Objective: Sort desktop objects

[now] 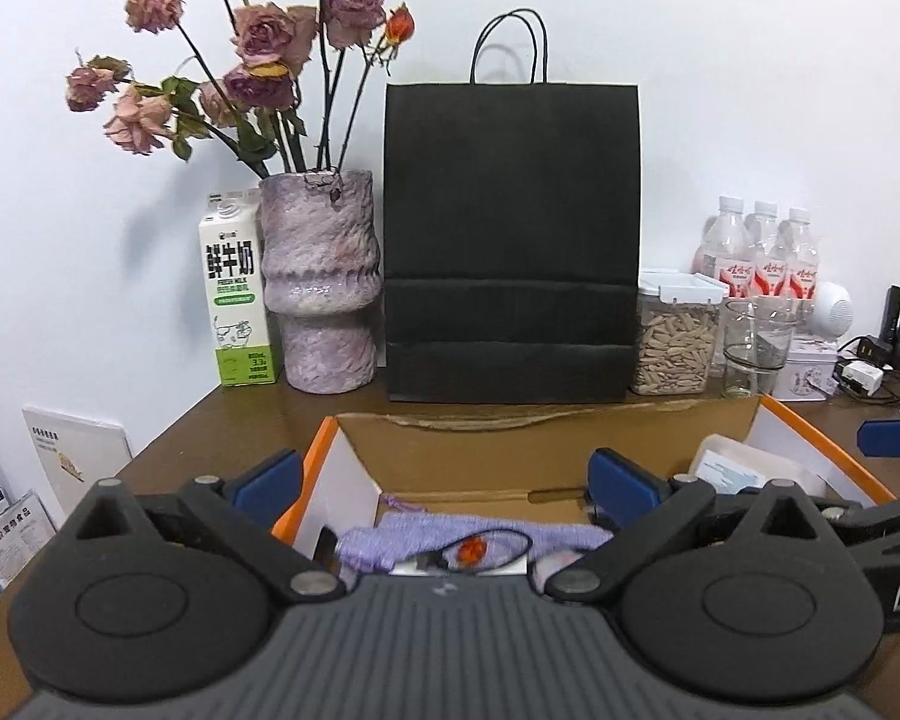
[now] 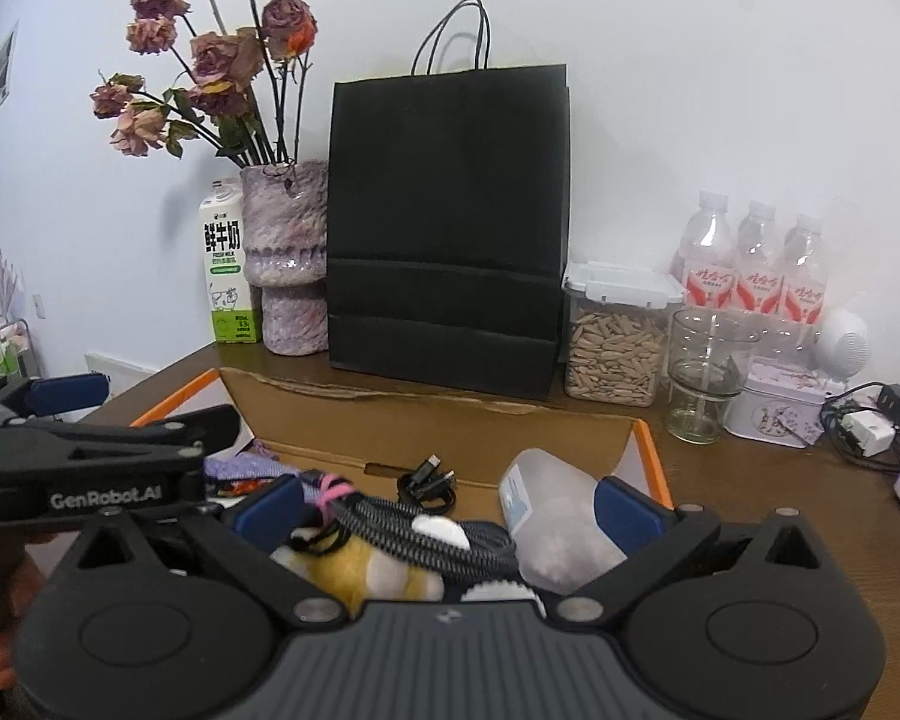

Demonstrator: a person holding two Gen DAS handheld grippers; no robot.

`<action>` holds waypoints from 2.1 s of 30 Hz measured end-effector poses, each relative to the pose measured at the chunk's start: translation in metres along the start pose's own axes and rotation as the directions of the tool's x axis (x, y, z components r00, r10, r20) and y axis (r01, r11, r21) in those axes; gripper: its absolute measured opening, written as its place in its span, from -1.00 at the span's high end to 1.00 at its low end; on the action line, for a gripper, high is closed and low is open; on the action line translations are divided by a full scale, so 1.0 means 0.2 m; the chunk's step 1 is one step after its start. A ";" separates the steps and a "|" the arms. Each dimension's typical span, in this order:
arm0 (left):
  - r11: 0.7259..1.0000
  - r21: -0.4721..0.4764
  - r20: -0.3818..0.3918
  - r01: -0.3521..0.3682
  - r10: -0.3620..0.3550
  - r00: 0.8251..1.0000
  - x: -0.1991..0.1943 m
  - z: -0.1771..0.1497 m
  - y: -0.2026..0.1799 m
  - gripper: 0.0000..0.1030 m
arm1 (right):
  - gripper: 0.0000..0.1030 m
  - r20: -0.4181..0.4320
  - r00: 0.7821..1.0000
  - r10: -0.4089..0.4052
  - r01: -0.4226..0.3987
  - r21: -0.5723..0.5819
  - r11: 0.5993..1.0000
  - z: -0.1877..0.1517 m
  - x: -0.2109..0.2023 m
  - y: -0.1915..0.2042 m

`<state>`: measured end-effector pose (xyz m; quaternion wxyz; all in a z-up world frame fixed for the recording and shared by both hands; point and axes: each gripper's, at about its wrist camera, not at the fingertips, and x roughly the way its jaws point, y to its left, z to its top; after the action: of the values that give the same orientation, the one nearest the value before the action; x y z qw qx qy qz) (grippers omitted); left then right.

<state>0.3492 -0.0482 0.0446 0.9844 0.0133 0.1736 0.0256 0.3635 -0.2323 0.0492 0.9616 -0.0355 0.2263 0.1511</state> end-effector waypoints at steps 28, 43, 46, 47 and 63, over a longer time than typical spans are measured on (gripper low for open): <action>0.996 0.077 -0.101 0.049 -0.041 0.994 -0.52 -0.40 0.05 -1.00 | -1.00 -0.057 0.998 -0.018 0.020 0.041 0.999 -0.44 -0.48 0.17; 0.997 0.076 -0.129 0.006 0.004 0.992 -0.62 -0.47 0.05 -1.00 | -1.00 -0.059 0.998 -0.030 0.032 0.045 0.998 -0.53 -0.56 0.24; 0.998 0.059 -0.137 -0.016 0.024 0.990 -0.66 -0.47 0.05 -1.00 | -1.00 -0.056 0.998 -0.042 0.045 0.056 0.997 -0.54 -0.60 0.27; 0.998 0.056 -0.138 -0.020 0.028 0.990 -0.68 -0.47 0.06 -1.00 | -1.00 -0.057 0.997 -0.044 0.048 0.060 0.997 -0.54 -0.61 0.27; 0.996 0.068 -0.157 -0.049 0.059 0.986 -0.92 -0.38 0.07 -1.00 | -1.00 -0.076 0.996 -0.051 0.056 0.068 0.996 -0.48 -0.85 0.34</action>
<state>0.1504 -0.0430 0.0356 0.9654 0.0475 0.2520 0.0478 0.1561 -0.2269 0.0385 0.9569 -0.0136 0.2659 0.1159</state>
